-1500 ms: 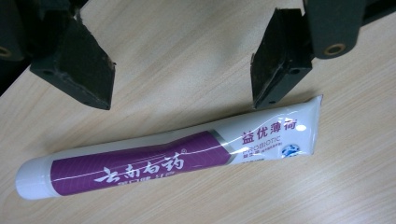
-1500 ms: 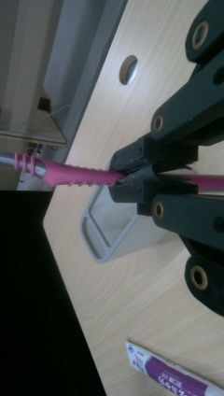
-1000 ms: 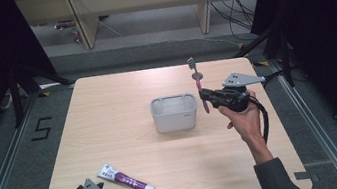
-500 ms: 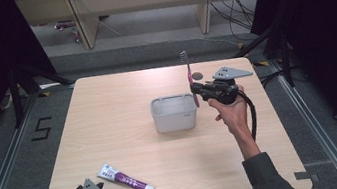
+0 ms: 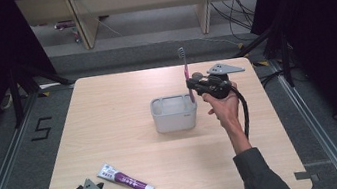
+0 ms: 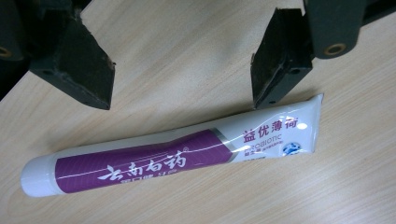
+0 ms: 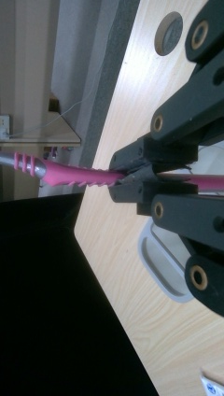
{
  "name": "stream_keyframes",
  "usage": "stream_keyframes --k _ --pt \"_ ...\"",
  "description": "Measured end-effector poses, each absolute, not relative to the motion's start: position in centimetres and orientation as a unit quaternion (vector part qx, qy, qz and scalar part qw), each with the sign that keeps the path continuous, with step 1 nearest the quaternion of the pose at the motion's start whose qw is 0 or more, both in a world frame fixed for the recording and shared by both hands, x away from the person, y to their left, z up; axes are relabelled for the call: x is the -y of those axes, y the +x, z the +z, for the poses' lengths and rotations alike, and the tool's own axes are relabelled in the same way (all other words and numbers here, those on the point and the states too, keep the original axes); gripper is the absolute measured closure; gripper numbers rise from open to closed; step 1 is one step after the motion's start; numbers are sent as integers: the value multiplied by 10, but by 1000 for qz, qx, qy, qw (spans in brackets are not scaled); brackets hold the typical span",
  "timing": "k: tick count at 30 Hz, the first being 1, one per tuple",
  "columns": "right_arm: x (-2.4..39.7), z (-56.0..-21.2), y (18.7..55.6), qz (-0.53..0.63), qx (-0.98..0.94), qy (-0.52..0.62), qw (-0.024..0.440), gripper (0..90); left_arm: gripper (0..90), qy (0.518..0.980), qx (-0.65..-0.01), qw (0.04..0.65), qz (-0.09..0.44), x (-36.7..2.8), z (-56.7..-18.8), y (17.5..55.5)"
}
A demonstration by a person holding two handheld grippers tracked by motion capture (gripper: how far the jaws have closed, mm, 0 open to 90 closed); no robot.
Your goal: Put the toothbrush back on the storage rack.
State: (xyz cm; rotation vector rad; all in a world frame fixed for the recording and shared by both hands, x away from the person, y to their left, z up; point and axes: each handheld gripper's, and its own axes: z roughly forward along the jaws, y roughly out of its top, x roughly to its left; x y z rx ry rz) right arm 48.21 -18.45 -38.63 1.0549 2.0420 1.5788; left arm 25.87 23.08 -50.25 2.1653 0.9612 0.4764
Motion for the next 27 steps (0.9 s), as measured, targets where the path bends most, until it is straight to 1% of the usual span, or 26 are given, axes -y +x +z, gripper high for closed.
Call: stream_keyframes --k 1,3,4,11,13,14,15,17,19,21,22,23,25,26,27 --pt "184 -387 484 558 -721 367 182 846 215 837 -372 357 185 -231 -503 259" --pt "182 -389 485 558 -721 373 172 846 215 840 -369 353 185 -231 -503 259" --pt "182 -390 487 558 -722 368 178 845 215 842 -366 351 187 -231 -502 259" --pt "180 -396 492 557 -720 372 182 845 213 838 -370 355 186 -231 -503 259" --pt "178 -400 492 557 -716 386 169 845 213 838 -370 355 185 -231 -503 259" --pt "179 -402 494 558 -718 378 171 845 213 840 -369 353 185 -231 -503 259" --pt "181 -404 495 554 -720 375 183 845 213 841 -366 351 186 -231 -503 259" --pt "180 -407 495 557 -717 384 168 845 213 842 -366 352 184 -231 -503 260" --pt "181 -411 496 555 -718 382 173 845 213 841 -367 352 186 -231 -503 259" --pt "181 -414 497 554 -717 385 172 845 213 843 -365 349 185 -231 -503 259" --pt "180 -415 496 555 -715 391 164 845 213 842 -365 352 184 -231 -503 260" --pt "179 -417 496 557 -712 393 170 845 213 843 -365 350 184 -231 -503 260" --pt "180 -420 497 553 -719 387 167 845 213 835 -374 358 185 -229 -504 259" --pt "179 -420 497 550 -719 392 163 845 213 840 -369 351 187 -230 -503 259" --pt "179 -422 498 554 -715 392 168 845 213 840 -370 352 187 -230 -503 259"
